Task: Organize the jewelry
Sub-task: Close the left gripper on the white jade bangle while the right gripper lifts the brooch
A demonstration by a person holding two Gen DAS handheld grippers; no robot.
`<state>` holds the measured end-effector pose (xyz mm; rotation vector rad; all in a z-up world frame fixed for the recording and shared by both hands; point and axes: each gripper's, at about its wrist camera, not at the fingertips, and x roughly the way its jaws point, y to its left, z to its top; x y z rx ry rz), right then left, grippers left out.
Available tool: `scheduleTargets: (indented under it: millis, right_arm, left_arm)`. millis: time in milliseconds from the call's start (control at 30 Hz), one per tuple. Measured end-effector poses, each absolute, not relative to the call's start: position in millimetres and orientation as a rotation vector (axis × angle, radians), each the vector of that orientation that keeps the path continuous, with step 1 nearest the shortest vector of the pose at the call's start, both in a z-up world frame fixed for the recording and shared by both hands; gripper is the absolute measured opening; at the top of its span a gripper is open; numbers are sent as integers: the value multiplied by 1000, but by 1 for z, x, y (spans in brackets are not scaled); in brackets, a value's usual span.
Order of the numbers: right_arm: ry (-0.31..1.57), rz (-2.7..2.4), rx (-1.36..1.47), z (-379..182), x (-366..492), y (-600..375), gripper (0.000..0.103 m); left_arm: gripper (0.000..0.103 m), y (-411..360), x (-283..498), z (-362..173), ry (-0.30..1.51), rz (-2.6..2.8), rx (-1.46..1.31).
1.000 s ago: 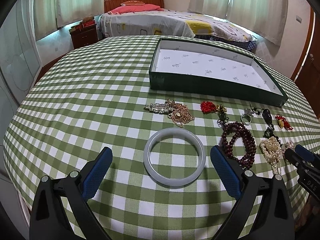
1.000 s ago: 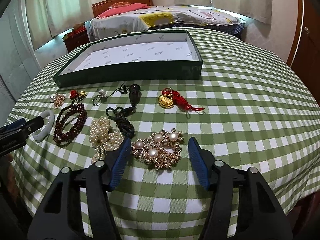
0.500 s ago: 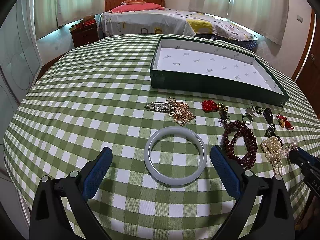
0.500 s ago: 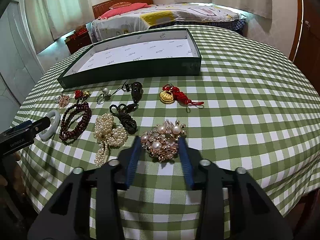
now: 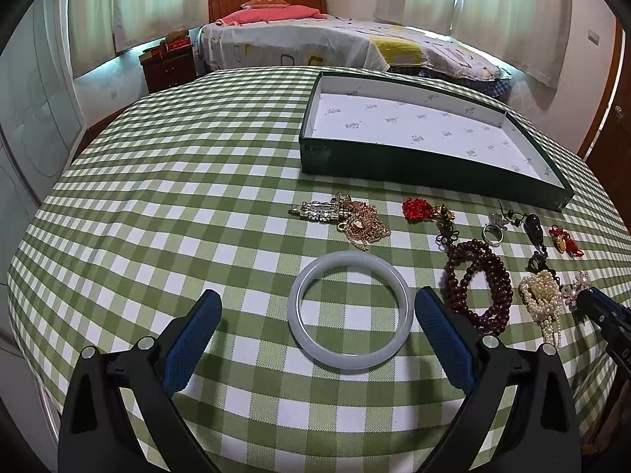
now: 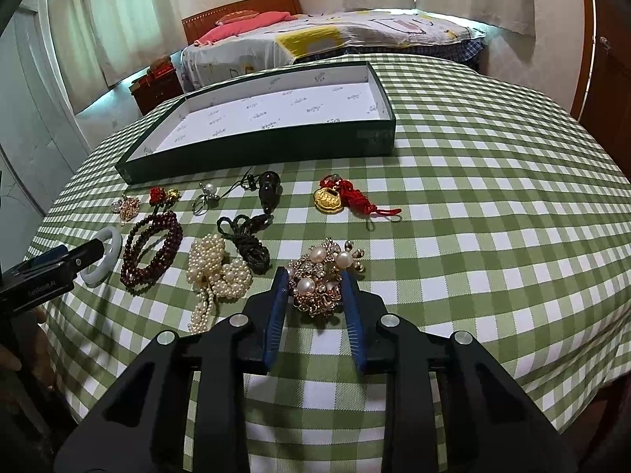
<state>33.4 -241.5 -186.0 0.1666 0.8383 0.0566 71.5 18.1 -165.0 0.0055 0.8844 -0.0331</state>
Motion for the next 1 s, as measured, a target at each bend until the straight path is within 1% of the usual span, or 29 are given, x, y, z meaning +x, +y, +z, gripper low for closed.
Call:
scheduleTargets:
  millis: [567, 600, 700, 1000]
  right_arm:
    - [819, 50, 160, -183, 34, -245, 25]
    - [819, 50, 160, -183, 34, -245, 25]
    - [818, 49, 161, -183, 35, -245, 25]
    - [817, 49, 161, -183, 36, -245, 25]
  left_arm:
    - [95, 10, 86, -179, 920, -53, 35]
    - [93, 9, 85, -179, 918, -55, 41]
    - [69, 5, 83, -175, 888, -79, 66]
    - [69, 3, 84, -176, 888, -82, 61]
